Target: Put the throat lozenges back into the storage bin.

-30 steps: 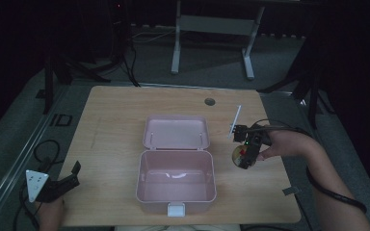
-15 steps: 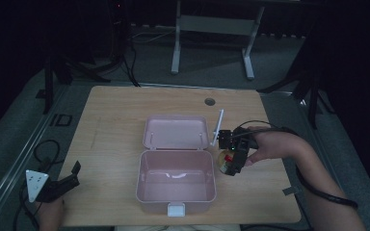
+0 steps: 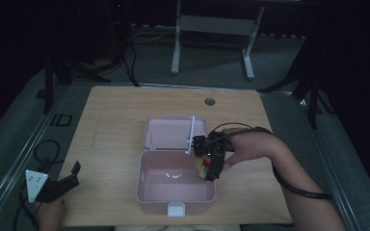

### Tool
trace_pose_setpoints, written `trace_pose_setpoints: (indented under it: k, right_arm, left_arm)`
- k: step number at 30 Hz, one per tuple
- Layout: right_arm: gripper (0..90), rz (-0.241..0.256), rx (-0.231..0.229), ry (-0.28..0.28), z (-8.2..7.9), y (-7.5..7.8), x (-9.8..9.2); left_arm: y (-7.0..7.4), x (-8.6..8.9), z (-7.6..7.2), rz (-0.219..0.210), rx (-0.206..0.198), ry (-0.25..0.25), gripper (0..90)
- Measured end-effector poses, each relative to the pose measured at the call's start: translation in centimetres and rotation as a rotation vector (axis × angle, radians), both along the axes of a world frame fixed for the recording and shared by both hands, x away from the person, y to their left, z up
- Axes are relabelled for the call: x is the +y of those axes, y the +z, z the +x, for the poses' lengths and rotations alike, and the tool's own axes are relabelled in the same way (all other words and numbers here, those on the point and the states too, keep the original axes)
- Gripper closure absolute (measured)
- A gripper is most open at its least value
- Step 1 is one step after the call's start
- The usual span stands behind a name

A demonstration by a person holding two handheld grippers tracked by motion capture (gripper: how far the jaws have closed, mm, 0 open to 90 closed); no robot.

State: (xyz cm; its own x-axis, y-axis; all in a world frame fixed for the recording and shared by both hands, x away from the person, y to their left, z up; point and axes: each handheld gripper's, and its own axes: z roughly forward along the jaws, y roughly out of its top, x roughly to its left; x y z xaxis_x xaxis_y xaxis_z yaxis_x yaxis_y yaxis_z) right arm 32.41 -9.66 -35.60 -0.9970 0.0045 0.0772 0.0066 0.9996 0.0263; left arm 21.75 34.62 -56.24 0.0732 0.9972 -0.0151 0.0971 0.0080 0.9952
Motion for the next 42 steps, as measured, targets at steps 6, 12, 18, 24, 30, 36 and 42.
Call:
trace_pose_setpoints:
  k: [6, 12, 18, 24, 30, 36, 42]
  right_arm:
    - [20.6, -0.008, 0.031, 0.048, -0.4, -1.6, 1.7]
    - [20.6, -0.034, 0.056, 0.063, -0.3, -4.3, 2.2]
    - [20.6, -0.049, 0.077, 0.075, -0.5, -7.0, 2.5]
    - [20.6, -0.059, 0.097, 0.096, -0.6, -9.3, 2.7]
    - [20.6, -0.077, 0.084, 0.107, -0.7, -10.6, 3.0]
    - [20.6, -0.103, 0.052, 0.101, -0.6, -12.1, 3.2]
    - [20.5, -0.122, 0.059, 0.106, -0.6, -13.2, 3.3]
  left_arm:
    - [0.0, 0.0, 0.0, -0.003, -0.001, -0.001, 0.4]
    - [0.0, 0.0, 0.0, 0.0, -0.001, -0.002, 0.4]
    - [0.0, 0.0, 0.0, 0.0, 0.0, -0.002, 0.4]
    - [0.0, 0.0, 0.0, -0.001, 0.001, -0.003, 0.4]
    - [0.0, 0.0, 0.0, -0.001, 0.0, -0.004, 0.4]
    - [0.0, 0.0, 0.0, 0.0, 0.001, -0.004, 0.4]
    - [0.0, 0.0, 0.0, -0.001, 0.001, -0.005, 0.4]
